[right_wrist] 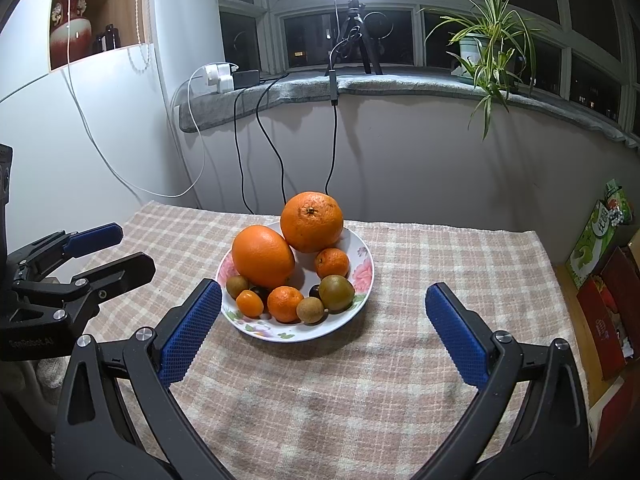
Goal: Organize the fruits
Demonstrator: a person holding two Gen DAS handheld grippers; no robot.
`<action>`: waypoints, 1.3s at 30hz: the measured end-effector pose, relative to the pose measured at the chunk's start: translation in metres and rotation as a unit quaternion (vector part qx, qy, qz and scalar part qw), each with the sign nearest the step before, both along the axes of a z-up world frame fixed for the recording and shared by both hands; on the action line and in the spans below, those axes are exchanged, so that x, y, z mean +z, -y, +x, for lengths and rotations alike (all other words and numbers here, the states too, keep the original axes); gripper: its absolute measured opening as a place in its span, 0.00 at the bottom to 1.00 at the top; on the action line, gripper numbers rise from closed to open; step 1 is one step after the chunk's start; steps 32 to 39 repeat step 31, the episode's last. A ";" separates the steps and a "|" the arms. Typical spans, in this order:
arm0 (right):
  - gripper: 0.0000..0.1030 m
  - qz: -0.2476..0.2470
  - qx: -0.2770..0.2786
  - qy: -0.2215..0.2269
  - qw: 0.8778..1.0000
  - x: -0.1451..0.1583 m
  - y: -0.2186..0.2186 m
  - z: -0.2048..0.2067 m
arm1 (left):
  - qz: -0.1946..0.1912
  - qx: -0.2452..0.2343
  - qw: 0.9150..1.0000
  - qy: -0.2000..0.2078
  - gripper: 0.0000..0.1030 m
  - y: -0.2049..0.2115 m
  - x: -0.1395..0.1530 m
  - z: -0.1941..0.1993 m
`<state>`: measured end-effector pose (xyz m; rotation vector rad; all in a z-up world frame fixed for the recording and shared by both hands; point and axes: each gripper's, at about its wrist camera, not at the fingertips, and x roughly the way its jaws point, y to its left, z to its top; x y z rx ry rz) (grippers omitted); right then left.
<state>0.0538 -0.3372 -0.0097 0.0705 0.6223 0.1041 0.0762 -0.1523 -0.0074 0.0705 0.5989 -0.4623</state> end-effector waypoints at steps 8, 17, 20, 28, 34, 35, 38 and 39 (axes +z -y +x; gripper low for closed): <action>1.00 0.001 0.000 -0.001 1.000 -0.001 0.000 0.000 | 0.001 0.002 1.000 0.001 0.79 -0.001 0.000 0.001; 1.00 0.002 0.002 -0.004 1.000 -0.004 -0.001 0.000 | 0.001 0.000 1.000 0.003 0.79 -0.001 0.000 0.001; 1.00 0.002 0.001 -0.004 1.000 -0.004 -0.001 0.000 | 0.001 0.000 1.000 0.003 0.79 0.000 0.000 0.001; 1.00 0.002 0.000 -0.006 1.000 -0.006 -0.001 0.000 | 0.001 -0.001 1.000 0.010 0.79 0.000 0.000 0.000; 1.00 0.001 0.000 -0.007 1.000 -0.009 0.000 0.001 | 0.003 0.000 1.000 0.009 0.79 -0.001 -0.001 0.001; 1.00 0.001 0.000 -0.007 1.000 -0.009 0.000 0.001 | 0.003 0.000 1.000 0.009 0.79 -0.001 -0.001 0.001; 1.00 0.001 0.000 -0.007 1.000 -0.009 0.000 0.001 | 0.003 0.000 1.000 0.009 0.79 -0.001 -0.001 0.001; 1.00 0.001 0.000 -0.007 1.000 -0.009 0.000 0.001 | 0.003 0.000 1.000 0.009 0.79 -0.001 -0.001 0.001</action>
